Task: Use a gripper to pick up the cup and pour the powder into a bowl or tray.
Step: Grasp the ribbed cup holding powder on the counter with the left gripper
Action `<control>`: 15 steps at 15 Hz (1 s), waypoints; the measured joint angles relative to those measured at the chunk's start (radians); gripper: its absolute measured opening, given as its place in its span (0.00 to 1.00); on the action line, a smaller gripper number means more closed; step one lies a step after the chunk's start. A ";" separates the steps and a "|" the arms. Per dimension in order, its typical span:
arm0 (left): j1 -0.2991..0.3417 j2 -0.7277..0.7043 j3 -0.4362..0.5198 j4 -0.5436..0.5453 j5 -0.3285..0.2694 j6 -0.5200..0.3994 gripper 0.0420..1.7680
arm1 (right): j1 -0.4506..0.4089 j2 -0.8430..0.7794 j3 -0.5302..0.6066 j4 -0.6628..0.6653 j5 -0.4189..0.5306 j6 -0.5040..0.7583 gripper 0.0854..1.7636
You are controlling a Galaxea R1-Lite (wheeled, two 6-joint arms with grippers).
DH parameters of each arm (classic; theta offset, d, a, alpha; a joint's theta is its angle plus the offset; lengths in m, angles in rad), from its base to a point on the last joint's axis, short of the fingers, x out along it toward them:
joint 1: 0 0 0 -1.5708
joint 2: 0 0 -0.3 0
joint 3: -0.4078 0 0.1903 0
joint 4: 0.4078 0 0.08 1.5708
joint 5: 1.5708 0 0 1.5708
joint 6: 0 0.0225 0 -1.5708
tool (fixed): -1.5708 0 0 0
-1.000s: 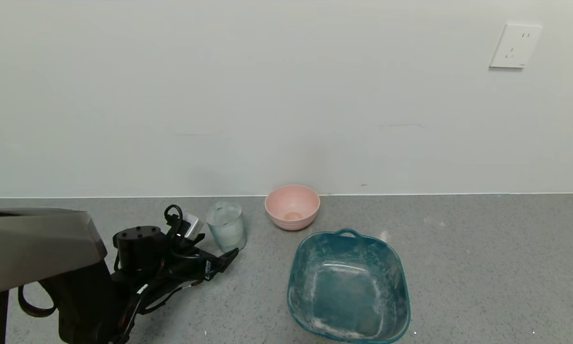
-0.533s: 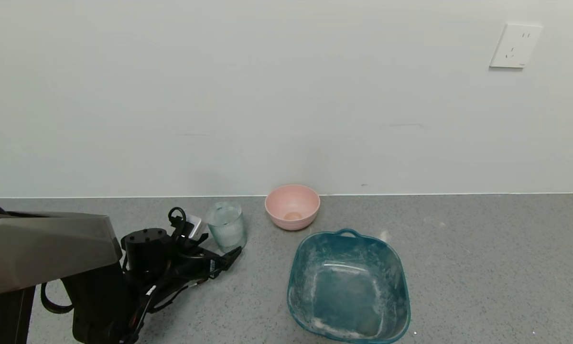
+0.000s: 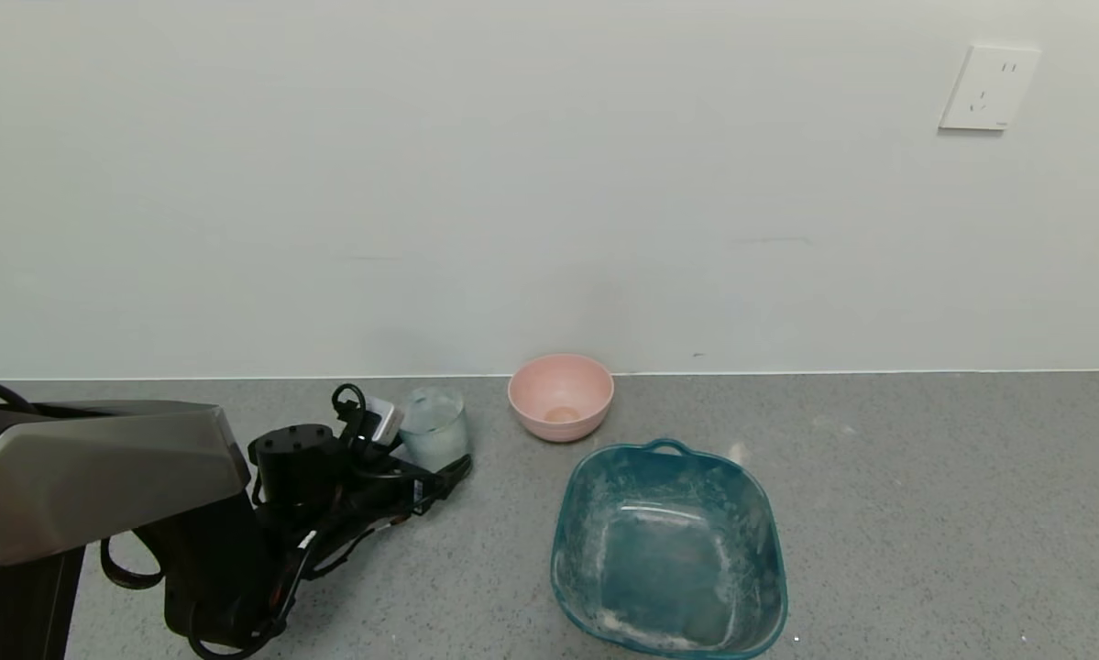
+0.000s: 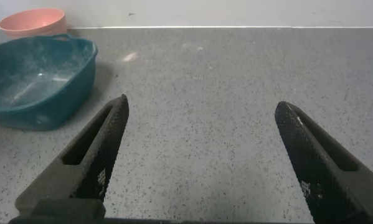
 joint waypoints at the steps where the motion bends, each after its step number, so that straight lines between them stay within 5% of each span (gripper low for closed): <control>1: -0.001 0.005 -0.008 0.000 0.003 0.000 0.97 | 0.000 0.000 0.000 0.000 0.000 0.000 0.97; 15: -0.006 0.033 -0.036 -0.016 0.000 0.000 0.97 | 0.000 0.000 0.000 0.000 0.000 0.000 0.97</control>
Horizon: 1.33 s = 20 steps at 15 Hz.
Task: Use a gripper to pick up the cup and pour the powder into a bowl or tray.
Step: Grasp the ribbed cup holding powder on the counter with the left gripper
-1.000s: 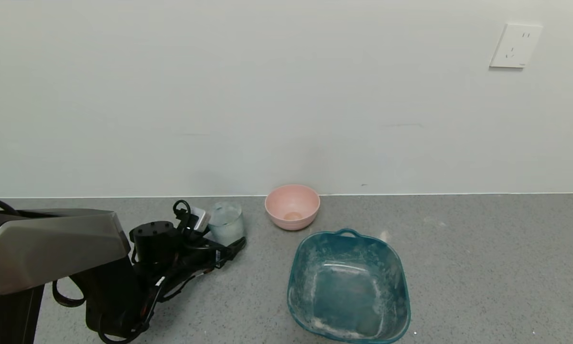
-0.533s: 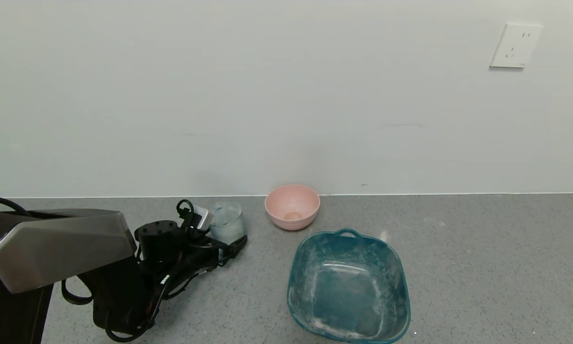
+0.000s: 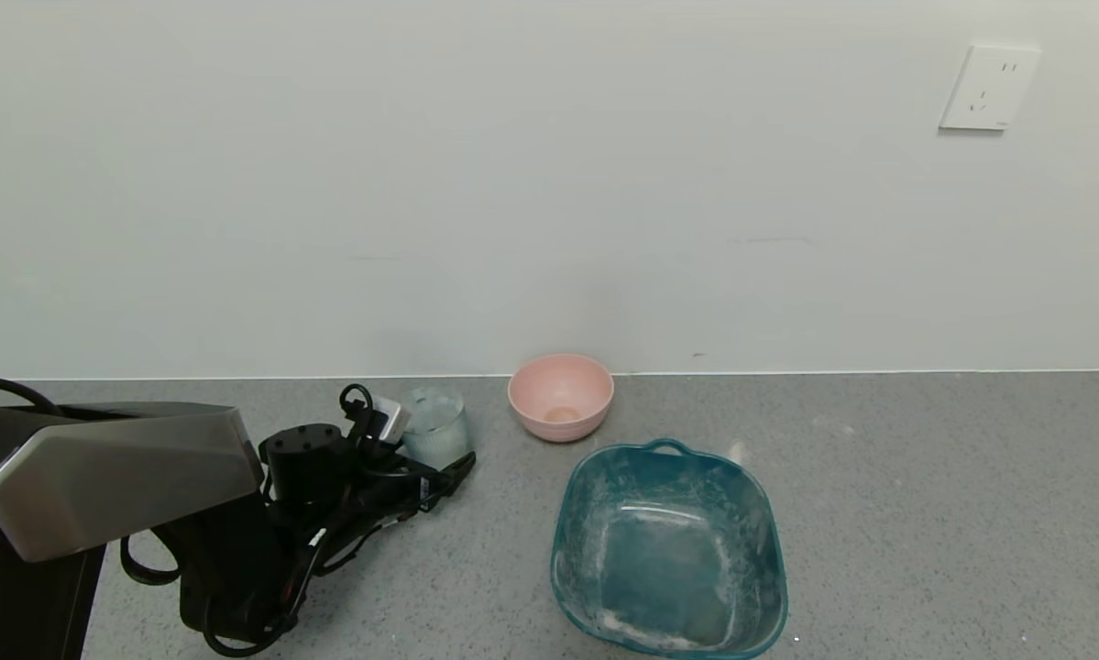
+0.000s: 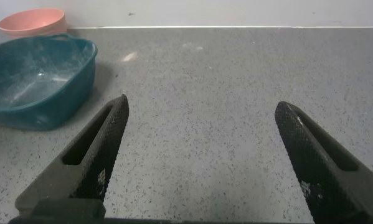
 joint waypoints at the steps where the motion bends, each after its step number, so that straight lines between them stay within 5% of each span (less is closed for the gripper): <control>1: 0.000 0.000 0.000 0.000 0.000 -0.004 0.97 | 0.000 0.000 0.000 0.000 0.000 0.000 0.97; 20: -0.008 0.039 -0.019 -0.054 0.005 -0.028 0.97 | 0.000 0.000 0.000 0.000 0.000 0.000 0.97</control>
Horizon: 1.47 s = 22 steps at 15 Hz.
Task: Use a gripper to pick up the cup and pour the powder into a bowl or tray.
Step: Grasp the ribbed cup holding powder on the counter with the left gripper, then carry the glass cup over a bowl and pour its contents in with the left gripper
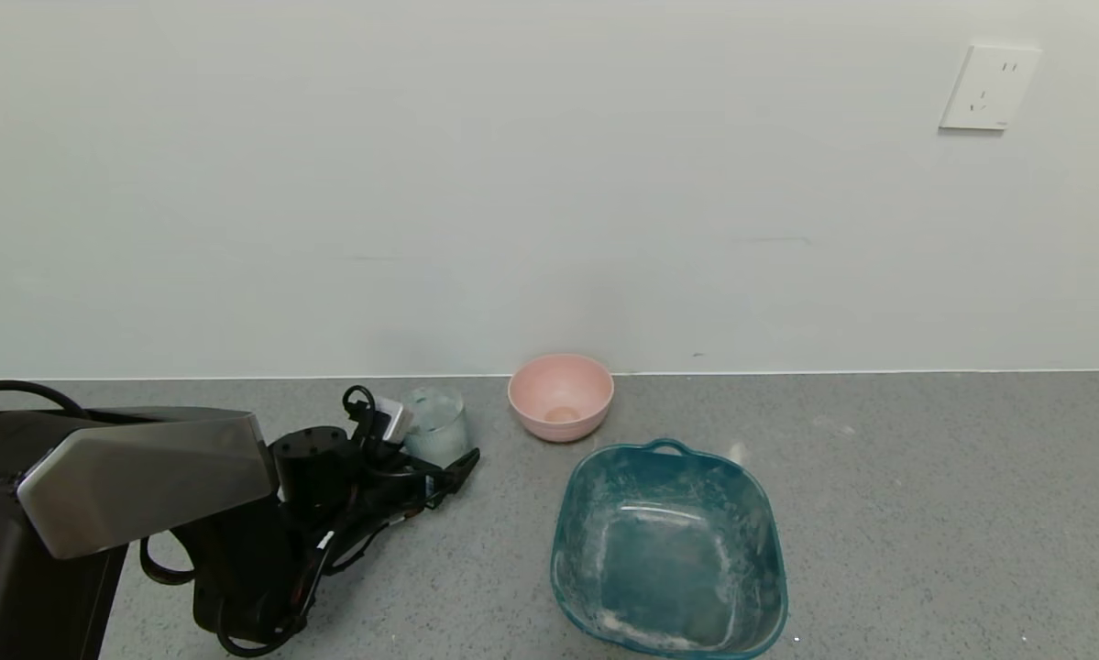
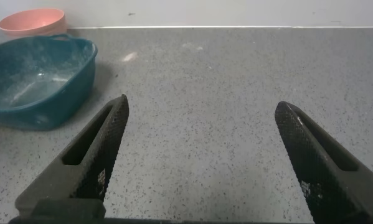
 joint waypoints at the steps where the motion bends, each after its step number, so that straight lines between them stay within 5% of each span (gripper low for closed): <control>1: 0.000 0.001 -0.003 0.000 0.001 0.000 0.97 | 0.000 0.000 0.000 0.000 0.000 0.000 0.97; 3: 0.000 0.003 -0.008 0.000 0.005 0.000 0.97 | 0.000 0.000 0.000 0.000 0.000 0.000 0.97; 5: -0.001 0.004 -0.013 0.001 0.010 0.000 0.78 | 0.000 0.000 0.000 0.000 0.000 0.000 0.97; 7: -0.002 0.005 -0.014 0.002 0.007 0.000 0.73 | 0.000 0.000 0.000 0.000 0.000 0.000 0.97; 18: -0.010 -0.006 -0.010 0.023 0.017 0.001 0.72 | 0.000 0.000 0.000 0.000 0.000 0.000 0.97; 22: -0.022 -0.055 -0.022 0.123 0.039 0.002 0.72 | 0.000 0.000 0.000 0.000 0.000 0.000 0.97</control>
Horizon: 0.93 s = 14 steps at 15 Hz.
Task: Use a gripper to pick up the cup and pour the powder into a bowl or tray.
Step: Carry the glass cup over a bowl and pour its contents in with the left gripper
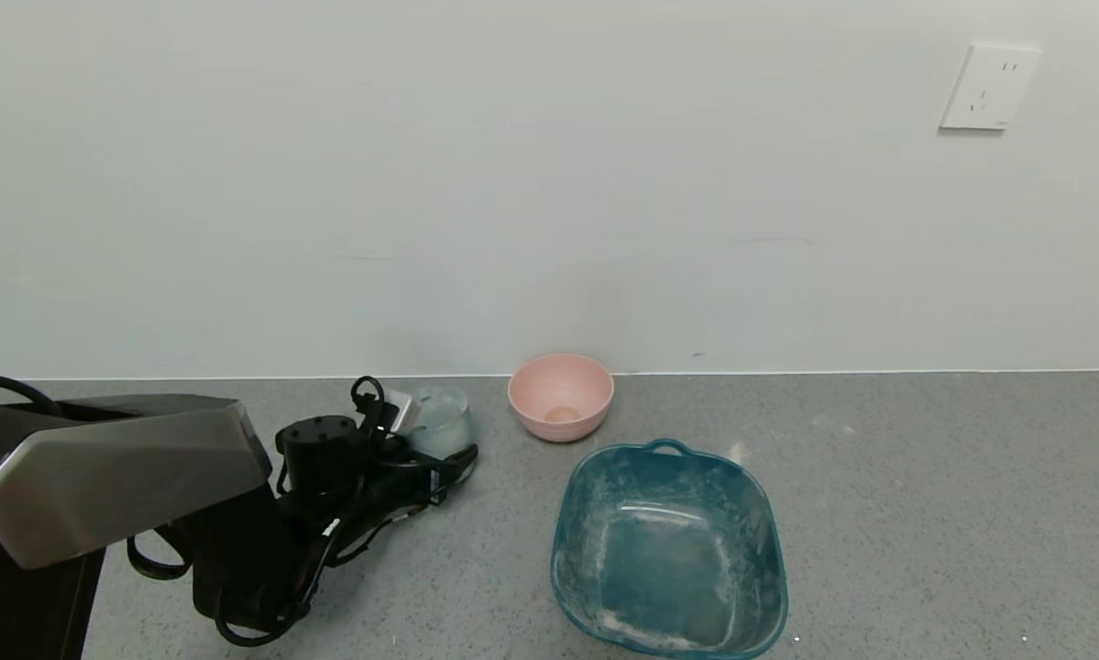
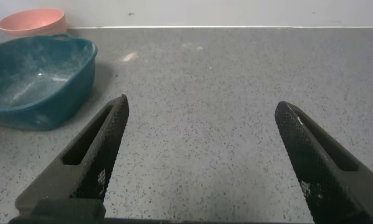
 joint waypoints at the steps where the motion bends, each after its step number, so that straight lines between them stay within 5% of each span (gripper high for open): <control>1: -0.003 -0.020 -0.004 0.024 0.004 0.000 0.72 | 0.000 0.000 0.000 0.000 0.000 0.000 0.97; 11: -0.045 -0.324 -0.219 0.599 0.097 0.011 0.72 | 0.000 0.000 0.000 0.000 0.000 0.000 0.97; 14: -0.085 -0.369 -0.297 0.687 0.148 0.033 0.72 | 0.000 0.000 0.000 0.000 0.000 0.000 0.97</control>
